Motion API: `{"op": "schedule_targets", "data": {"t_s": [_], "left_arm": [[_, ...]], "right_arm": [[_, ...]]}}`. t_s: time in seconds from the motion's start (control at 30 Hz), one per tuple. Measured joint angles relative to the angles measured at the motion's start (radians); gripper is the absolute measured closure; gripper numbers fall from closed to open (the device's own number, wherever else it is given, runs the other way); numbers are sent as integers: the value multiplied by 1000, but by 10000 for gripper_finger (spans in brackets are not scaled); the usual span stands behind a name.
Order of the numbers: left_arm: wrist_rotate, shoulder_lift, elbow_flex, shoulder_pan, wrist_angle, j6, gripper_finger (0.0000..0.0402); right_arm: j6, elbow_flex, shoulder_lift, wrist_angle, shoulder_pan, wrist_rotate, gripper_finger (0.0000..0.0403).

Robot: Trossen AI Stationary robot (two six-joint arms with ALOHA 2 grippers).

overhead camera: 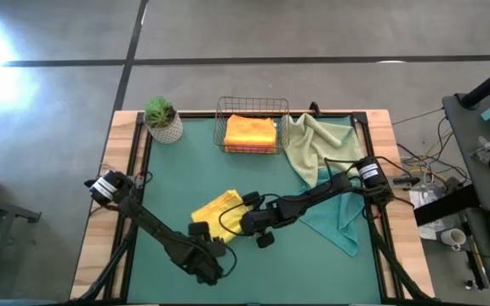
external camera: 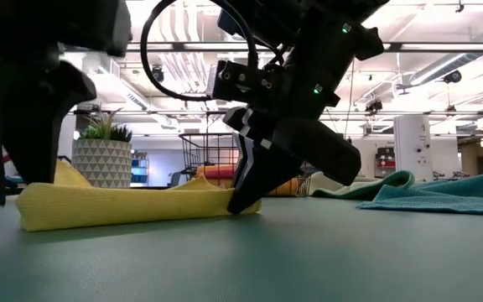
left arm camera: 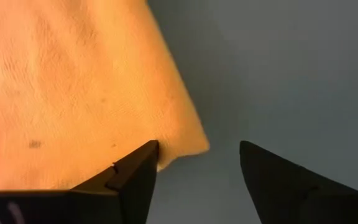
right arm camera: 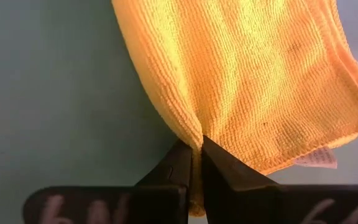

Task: Fold microfiber towels
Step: Put the folded yellow microfiber towel into the wire basket

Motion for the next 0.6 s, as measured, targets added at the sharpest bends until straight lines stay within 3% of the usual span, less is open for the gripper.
{"op": "schedule_targets", "data": {"t_s": [0.6], "left_arm": [[-73, 22, -10, 31, 39, -3, 187]], "right_arm": [[0, -1, 0, 1, 0, -2, 390]]}}
